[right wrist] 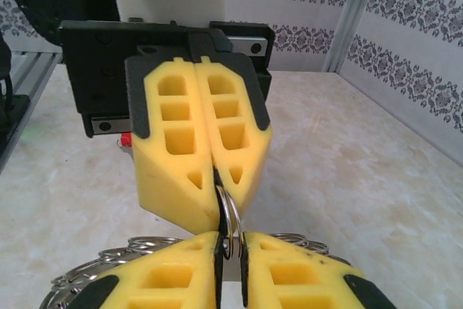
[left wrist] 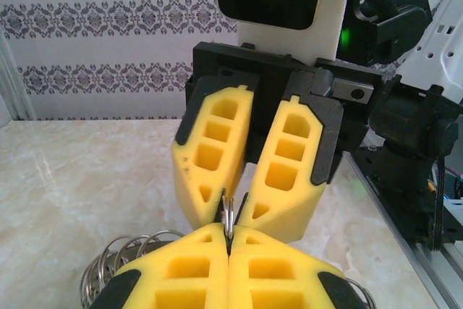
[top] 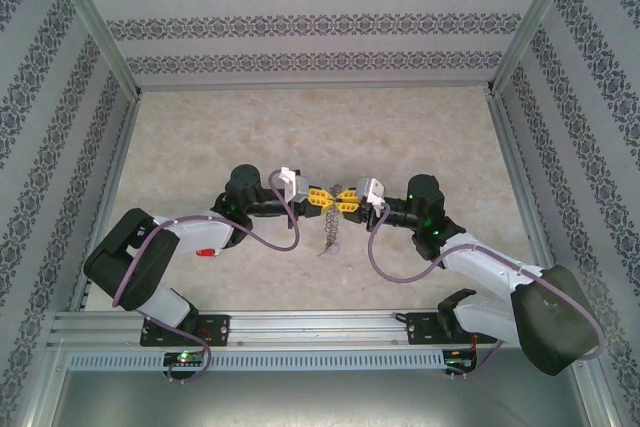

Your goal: Put the keys on the keyring

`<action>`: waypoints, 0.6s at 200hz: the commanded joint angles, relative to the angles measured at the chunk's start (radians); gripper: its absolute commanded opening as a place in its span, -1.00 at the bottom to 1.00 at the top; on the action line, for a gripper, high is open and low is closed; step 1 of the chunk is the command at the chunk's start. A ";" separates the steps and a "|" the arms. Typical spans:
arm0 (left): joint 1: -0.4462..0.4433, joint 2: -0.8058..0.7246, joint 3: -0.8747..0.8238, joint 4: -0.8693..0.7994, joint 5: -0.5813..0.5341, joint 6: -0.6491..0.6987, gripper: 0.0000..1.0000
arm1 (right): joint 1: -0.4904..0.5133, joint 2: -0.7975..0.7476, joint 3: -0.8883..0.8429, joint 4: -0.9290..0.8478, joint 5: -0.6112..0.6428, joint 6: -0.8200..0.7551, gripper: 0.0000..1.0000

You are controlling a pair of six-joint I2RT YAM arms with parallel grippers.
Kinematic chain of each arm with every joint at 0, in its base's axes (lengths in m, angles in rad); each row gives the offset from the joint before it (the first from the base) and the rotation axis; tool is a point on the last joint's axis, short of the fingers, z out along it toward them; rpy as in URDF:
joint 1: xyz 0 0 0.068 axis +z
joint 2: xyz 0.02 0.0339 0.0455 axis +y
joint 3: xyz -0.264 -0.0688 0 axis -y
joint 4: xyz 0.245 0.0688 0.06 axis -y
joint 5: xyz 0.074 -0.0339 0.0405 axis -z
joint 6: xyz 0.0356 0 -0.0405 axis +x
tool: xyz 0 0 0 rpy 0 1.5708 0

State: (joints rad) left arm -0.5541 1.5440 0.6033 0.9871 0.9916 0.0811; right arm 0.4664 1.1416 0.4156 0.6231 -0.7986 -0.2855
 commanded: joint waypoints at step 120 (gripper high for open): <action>-0.011 -0.139 0.093 -0.617 -0.064 0.377 -0.53 | 0.050 -0.024 0.180 -0.497 0.084 -0.258 -1.00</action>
State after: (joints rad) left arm -0.5564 1.4452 0.6701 0.5690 0.9390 0.3168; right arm 0.4957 1.1416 0.5091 0.3214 -0.7433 -0.4248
